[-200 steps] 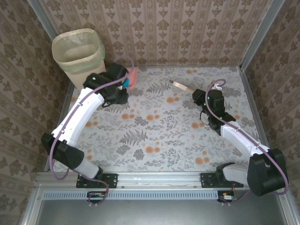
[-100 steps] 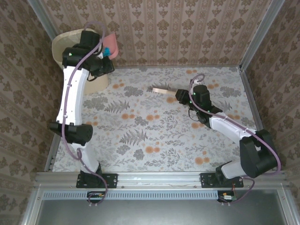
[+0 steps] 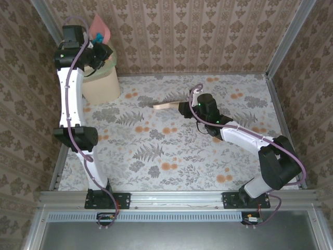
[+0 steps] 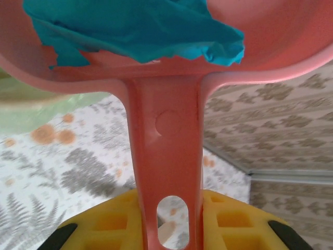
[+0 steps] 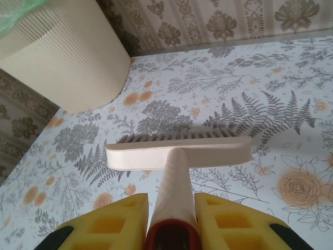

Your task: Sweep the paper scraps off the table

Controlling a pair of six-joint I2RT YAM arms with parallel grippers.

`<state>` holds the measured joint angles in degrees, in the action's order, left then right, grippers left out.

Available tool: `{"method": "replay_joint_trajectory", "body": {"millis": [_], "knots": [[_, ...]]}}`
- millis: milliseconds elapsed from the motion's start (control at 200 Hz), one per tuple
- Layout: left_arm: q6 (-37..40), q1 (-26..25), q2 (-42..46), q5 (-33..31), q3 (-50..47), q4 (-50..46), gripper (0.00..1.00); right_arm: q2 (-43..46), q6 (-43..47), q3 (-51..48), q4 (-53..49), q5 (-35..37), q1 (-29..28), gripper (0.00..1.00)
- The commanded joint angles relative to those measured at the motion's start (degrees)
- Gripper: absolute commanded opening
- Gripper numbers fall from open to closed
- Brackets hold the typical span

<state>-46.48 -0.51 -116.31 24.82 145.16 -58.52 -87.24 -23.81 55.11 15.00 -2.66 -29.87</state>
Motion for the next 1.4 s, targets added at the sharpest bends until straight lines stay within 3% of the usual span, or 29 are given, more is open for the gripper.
{"method": "replay_joint_trajectory", "body": {"millis": [0, 170, 270, 445, 565, 785, 1135, 1395], "knots": [[-8.2, 1.1, -0.5, 6.9, -3.3, 13.0, 0.0, -0.5, 3.5, 2.3, 1.0, 1.9, -0.8, 0.0], [-18.3, 2.3, 1.4, 10.6, -14.3, 30.0, 0.0, -0.1, 5.6, 2.1, 1.0, 2.5, -1.6, 0.0], [-23.4, 3.1, 5.0, 9.8, -21.9, 40.2, 0.0, 0.4, 6.4, 1.9, 1.3, 2.8, -1.8, 0.0], [-30.0, 4.9, 6.4, 10.1, -26.0, 48.7, 0.0, 0.9, 7.2, 1.4, 2.2, 2.7, -2.0, 0.0], [-37.9, 5.1, 7.2, 9.7, -31.6, 59.5, 0.0, 0.9, 7.5, 1.3, 2.7, 2.8, -2.2, 0.0], [-42.9, 4.8, 8.2, 8.2, -37.8, 68.9, 0.0, 1.1, 8.3, 1.1, 2.7, 3.3, -2.4, 0.0], [-39.5, 4.4, 10.4, 9.2, -39.0, 67.2, 0.0, 1.1, 8.4, 1.1, 2.6, 4.6, -2.5, 0.0], [-29.2, 0.0, 15.6, 10.5, -37.6, 57.1, 0.0, 2.5, 8.5, -0.5, 3.9, 7.8, -2.4, 0.0]]}}
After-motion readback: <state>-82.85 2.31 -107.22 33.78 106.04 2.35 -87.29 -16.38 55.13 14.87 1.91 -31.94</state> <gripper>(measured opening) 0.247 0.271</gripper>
